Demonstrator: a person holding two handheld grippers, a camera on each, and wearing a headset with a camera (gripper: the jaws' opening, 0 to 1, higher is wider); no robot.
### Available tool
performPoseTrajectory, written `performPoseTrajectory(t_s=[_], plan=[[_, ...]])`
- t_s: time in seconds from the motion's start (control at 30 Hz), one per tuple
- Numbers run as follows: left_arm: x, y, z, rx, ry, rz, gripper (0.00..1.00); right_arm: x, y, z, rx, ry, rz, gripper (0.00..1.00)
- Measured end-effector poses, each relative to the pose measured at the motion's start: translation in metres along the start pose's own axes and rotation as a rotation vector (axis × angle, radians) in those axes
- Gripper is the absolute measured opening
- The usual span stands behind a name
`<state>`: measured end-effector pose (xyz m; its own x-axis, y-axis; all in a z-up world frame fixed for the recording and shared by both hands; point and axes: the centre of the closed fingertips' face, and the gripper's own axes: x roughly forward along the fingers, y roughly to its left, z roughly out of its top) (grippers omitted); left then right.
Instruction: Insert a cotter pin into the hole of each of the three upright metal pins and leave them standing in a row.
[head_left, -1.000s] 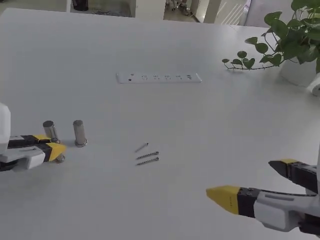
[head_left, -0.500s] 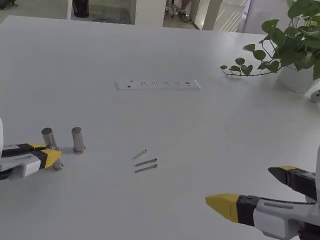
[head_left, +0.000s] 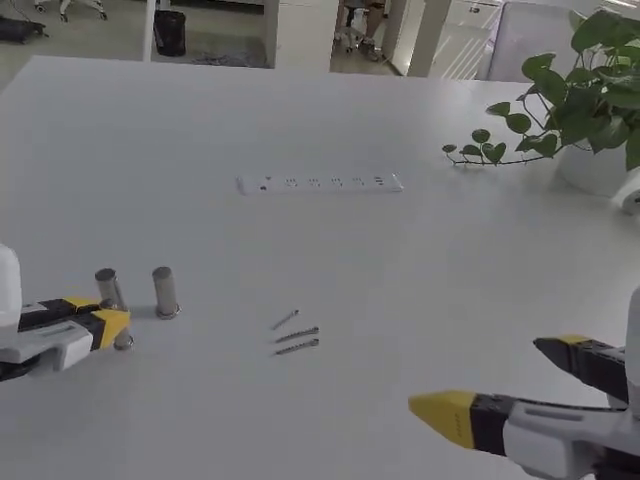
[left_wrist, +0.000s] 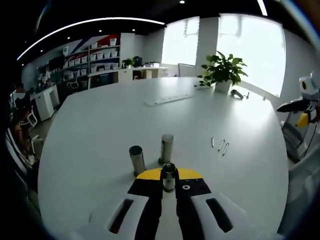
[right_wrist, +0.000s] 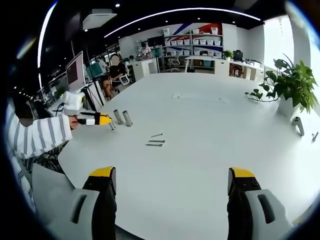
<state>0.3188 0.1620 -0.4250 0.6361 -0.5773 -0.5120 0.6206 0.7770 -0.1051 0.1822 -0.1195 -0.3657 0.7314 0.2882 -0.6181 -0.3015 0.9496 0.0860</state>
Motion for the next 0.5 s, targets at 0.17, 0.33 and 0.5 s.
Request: performPoseTrajectory(t_s=[0.17,0.33,0.5], plan=[[-0.009,-0.011,0.009,-0.048,-0.038,-0.027,0.04,0.002,0.002,0.003,-0.002,-0.014,0.010,0.91],[-0.019,-0.030,0.020,-0.040,-0.075,-0.051,0.04,0.005,0.006,0.007,-0.001,-0.030,0.023,0.91],[-0.023,-0.045,0.022,-0.004,-0.079,-0.060,0.04,0.007,0.011,0.013,-0.012,-0.044,0.039,0.91]])
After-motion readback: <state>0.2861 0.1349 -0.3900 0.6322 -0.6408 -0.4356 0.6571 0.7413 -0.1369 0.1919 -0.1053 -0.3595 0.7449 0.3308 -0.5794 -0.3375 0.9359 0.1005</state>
